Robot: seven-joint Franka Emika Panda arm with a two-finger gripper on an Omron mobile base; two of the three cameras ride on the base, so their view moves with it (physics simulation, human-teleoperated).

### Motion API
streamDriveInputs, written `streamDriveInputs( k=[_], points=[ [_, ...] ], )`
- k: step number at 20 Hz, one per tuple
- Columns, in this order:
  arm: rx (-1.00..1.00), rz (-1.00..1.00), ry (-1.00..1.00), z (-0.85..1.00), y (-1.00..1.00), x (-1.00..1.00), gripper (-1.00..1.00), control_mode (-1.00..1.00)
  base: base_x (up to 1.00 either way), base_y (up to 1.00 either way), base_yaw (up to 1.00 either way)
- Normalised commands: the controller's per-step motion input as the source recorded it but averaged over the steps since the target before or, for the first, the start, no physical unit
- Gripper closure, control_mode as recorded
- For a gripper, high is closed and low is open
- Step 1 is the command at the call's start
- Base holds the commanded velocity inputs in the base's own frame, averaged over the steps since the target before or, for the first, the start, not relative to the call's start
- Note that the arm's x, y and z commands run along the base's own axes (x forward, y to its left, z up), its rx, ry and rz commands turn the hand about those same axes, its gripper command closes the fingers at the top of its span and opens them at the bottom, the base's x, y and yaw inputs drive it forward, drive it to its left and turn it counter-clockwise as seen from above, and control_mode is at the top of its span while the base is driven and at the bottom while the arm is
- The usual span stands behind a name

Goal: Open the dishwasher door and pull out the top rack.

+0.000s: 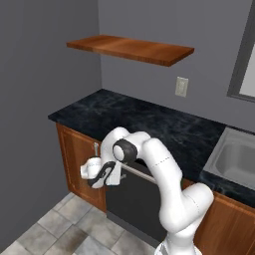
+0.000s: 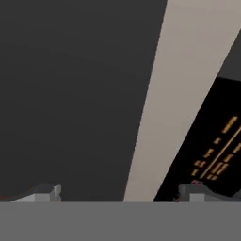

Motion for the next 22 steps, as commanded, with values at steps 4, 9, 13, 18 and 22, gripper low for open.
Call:
streamDriveInputs(
  k=[4, 9, 13, 18, 22],
  points=[
    [-0.04, 0.0, -0.06, -0.19, -0.29, 0.2, -1.0, -1.0, 0.0, 0.0, 0.0],
    [-0.03, 0.0, -0.08, -0.17, -0.29, 0.16, -1.0, -1.0, 0.0, 0.0, 0.0],
    [-0.03, 0.0, -0.07, -0.14, -0.27, 0.17, 1.0, -1.0, 0.0, 0.0, 0.0],
    [0.0, 0.0, -0.05, -0.07, -0.34, 0.07, 1.0, -1.0, 0.0, 0.0, 0.0],
    [0.0, 0.03, -0.04, 0.0, -0.38, 0.0, 1.0, -1.0, 0.0, 0.0, 0.0]
  ],
)
